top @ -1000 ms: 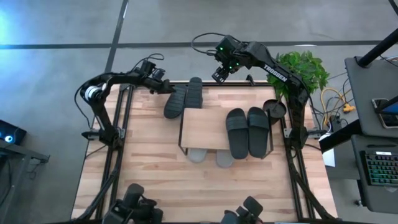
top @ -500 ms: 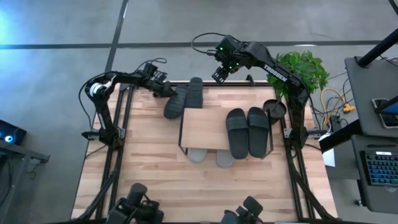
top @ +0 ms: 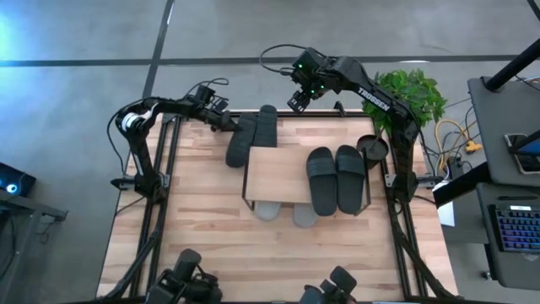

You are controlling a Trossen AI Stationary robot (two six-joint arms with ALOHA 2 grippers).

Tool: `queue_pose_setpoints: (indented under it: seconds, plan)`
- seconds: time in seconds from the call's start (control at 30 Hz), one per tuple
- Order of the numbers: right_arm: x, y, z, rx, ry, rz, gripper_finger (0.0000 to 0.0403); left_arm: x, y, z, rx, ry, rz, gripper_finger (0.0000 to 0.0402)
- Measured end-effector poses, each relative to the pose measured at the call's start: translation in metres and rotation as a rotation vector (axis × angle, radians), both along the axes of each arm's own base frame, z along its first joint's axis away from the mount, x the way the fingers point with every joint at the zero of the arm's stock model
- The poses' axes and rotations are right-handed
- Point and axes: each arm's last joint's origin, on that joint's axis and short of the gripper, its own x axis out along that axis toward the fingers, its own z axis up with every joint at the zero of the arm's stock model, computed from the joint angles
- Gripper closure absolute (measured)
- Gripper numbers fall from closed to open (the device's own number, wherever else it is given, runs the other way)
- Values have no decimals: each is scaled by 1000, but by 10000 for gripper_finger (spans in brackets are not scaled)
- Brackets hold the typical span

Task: Pick and place slides into the shelf
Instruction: Put the black slipper on the shelf

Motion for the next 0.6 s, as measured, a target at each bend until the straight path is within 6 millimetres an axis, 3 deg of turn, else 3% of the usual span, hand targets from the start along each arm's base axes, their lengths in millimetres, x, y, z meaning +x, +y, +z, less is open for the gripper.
queue_pose_setpoints:
  seconds: [0.17,0.27,0.43,0.6]
  plan:
    - [0,0,0,0,0,0,209,1,-1,7,39,2,-4,337]
    - [0,0,0,0,0,0,209,-4,-6,26,140,47,7,342]
    - [0,0,0,-2,3,6,209,-19,-26,79,413,211,18,344]
    - [0,0,0,-11,7,20,209,-30,-71,146,781,245,-45,345]
